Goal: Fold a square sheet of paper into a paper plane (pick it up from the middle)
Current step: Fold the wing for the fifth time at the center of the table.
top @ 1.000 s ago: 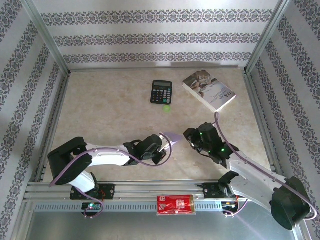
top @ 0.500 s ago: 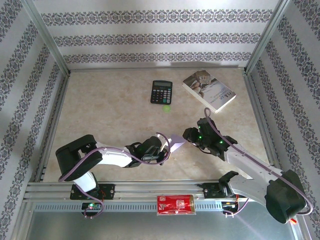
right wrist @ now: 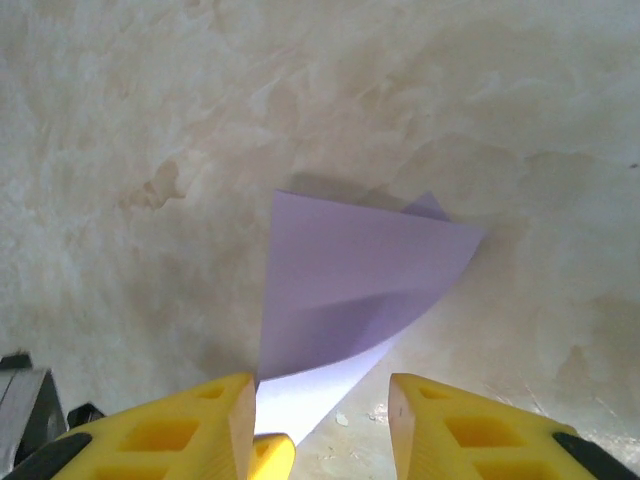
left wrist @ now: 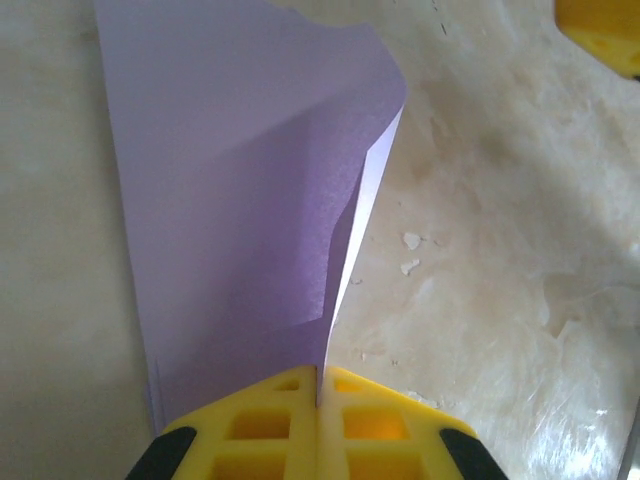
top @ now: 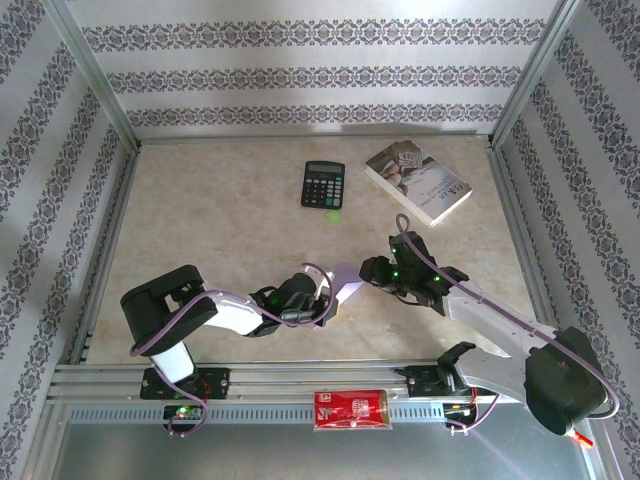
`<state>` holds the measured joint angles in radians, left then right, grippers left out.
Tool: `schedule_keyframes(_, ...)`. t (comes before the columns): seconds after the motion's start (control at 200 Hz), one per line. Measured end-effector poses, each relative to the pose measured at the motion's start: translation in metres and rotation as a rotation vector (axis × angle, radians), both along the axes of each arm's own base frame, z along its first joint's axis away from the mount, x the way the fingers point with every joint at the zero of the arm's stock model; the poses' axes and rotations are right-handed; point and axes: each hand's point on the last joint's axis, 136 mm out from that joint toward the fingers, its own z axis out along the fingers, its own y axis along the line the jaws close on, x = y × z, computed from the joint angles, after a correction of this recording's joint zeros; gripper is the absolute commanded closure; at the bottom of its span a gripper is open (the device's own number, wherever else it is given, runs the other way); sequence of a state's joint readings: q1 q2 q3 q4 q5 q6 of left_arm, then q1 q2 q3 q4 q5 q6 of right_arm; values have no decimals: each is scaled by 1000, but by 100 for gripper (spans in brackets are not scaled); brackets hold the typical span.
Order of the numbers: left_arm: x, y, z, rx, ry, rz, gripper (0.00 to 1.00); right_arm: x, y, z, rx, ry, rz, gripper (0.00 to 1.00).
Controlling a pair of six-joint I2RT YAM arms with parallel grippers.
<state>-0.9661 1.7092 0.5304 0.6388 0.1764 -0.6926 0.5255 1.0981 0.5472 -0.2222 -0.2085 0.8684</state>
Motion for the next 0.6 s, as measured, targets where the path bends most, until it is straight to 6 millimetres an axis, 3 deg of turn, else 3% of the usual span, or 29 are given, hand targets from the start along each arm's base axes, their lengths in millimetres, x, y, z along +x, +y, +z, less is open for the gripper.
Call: schedule_keyframes(0.6,7,11,0,-217,138,177,100,16,16,2,-47,-71,144,57)
